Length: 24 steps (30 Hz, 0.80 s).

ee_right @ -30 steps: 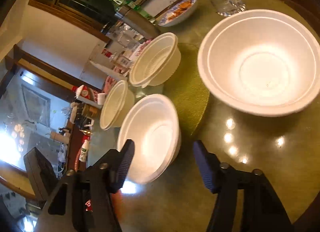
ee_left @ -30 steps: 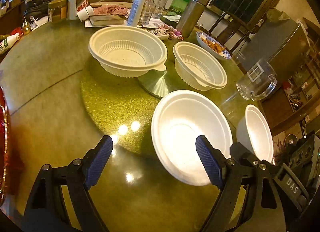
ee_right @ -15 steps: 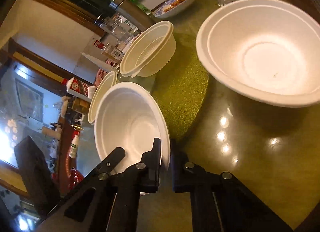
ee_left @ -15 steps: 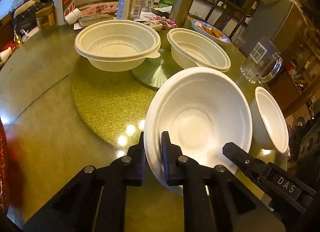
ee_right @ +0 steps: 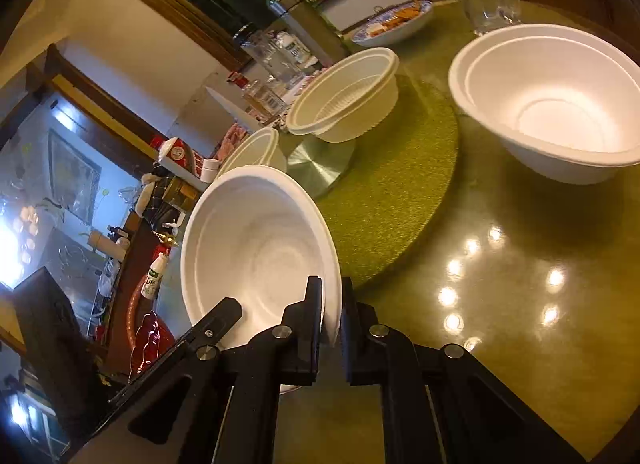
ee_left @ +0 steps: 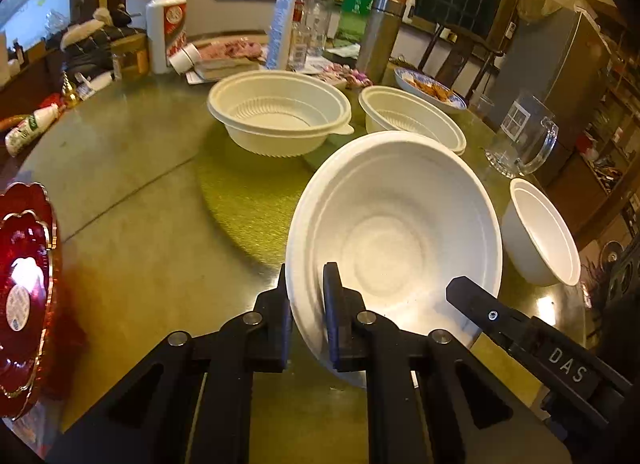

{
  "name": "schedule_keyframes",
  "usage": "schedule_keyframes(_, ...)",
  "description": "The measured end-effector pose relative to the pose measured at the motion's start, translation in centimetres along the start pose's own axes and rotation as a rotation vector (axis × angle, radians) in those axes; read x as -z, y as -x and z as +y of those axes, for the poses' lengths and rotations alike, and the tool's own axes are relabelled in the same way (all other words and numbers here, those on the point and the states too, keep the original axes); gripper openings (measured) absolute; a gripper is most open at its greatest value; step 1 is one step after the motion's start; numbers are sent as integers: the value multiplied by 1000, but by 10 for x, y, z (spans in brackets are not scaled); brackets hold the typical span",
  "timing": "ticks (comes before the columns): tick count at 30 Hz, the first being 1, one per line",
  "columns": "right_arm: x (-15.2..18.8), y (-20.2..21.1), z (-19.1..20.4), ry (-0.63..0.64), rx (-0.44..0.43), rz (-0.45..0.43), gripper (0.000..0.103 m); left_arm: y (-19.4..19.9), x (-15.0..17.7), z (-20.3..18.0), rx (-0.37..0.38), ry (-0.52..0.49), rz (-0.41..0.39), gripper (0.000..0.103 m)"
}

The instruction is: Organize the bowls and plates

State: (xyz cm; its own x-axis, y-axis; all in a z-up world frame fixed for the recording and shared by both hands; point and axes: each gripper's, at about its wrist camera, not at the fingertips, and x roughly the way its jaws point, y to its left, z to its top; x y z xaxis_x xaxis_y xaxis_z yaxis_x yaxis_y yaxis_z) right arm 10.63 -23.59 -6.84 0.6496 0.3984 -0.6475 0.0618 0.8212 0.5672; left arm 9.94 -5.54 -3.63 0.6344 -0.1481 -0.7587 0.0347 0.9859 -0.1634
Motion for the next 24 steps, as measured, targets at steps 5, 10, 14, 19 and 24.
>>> schedule_keyframes(5,2,2,10,67,15,-59,8,6,3,0,-21,-18,-63,12)
schedule_keyframes(10,3,3,12,97,22,-104,9,9,6,-2,-22,-31,-107,13)
schedule_keyframes(14,2,1,12,106,32,-108,9,5,8,-1,-17,-31,-107,13)
schedule_keyframes(19,4,0,13,120,41,-113,9,3,9,-1,-12,-27,-106,13)
schedule_keyframes(24,4,0,13,126,40,-115,9,3,10,-1,-11,-28,-114,13)
